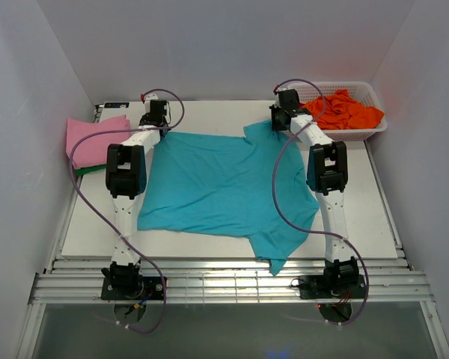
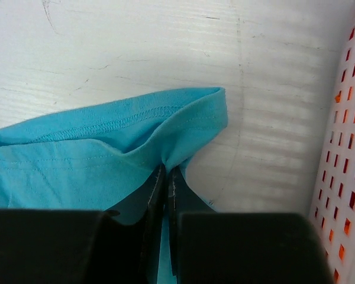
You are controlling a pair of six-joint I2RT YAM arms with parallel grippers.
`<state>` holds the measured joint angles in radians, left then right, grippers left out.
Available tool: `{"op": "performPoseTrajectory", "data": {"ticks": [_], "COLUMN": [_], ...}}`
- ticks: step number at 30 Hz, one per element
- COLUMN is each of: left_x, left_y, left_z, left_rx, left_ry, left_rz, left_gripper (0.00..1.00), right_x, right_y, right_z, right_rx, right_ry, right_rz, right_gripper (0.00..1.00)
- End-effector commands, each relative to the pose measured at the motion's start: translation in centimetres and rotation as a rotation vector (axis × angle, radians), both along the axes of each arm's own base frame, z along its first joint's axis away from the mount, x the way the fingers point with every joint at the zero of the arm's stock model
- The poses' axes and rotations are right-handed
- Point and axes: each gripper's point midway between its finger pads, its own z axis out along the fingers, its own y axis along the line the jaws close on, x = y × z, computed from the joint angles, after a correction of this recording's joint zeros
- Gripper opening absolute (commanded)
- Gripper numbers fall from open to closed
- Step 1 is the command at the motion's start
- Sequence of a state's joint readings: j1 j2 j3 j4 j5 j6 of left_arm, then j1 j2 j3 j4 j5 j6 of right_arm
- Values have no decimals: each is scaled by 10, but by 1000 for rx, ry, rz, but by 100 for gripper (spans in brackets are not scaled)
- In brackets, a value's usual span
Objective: Fold and stack the t-shirts
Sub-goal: Fold the tshirt
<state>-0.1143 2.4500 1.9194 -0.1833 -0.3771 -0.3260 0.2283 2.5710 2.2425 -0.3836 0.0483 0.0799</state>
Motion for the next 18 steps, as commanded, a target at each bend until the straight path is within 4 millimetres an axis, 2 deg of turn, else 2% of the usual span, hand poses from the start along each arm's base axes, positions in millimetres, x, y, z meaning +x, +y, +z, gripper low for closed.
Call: {"op": "performPoseTrajectory", "data": {"ticks": [1,5,6,7,8,9,10,11,12,13,15,16,17,18], "left_x": [-7,-9,-8,-11,-12,-9,-15,-17,-15,-16,-24,-26,-32,-34], "left_y": [-5,-4,-3,-3,-3,-4,-3,-2,-2,0,1,-1,-2,-2], "left_z": [-16,-16,-8,-9,-5,13,11,15,37,43,47,62,59,64], "left_rx": [-12,-9,-13,-17,-19,-24,-22,-21,-24,-23,-28,-36,-45,-51], "left_ry": [58,60,42,46,36,-4,1,-10,-59,-73,-83,-109,-109,-126], "left_rz": [-19,-11,-8,-10,-9,-9,-6,-4,-1,5,5,1,4,3], "left_gripper": [8,0,0,0,0,0,0,0,0,0,0,0,0,0], "right_x": [-1,-3,-6,-6,-4,-11,-11,-12,-15,-21,-27,-34,-38,-42], "right_y": [-2,-3,-6,-6,-7,-9,-9,-9,-10,-13,-14,-15,-15,-15], "right_z": [3,6,1,12,19,13,31,39,44,56,67,76,80,83], "right_rx": [7,1,-3,-2,1,-1,6,10,11,10,11,11,8,10], "right_ry": [-3,-9,1,-21,-45,-29,-60,-78,-86,-97,-113,-119,-121,-124], "right_rz": [2,-3,-9,-14,-20,-24,-28,-29,-30,-34,-33,-31,-28,-26], "right_gripper": [8,8,8,8,8,8,8,8,8,8,8,8,8,8]}}
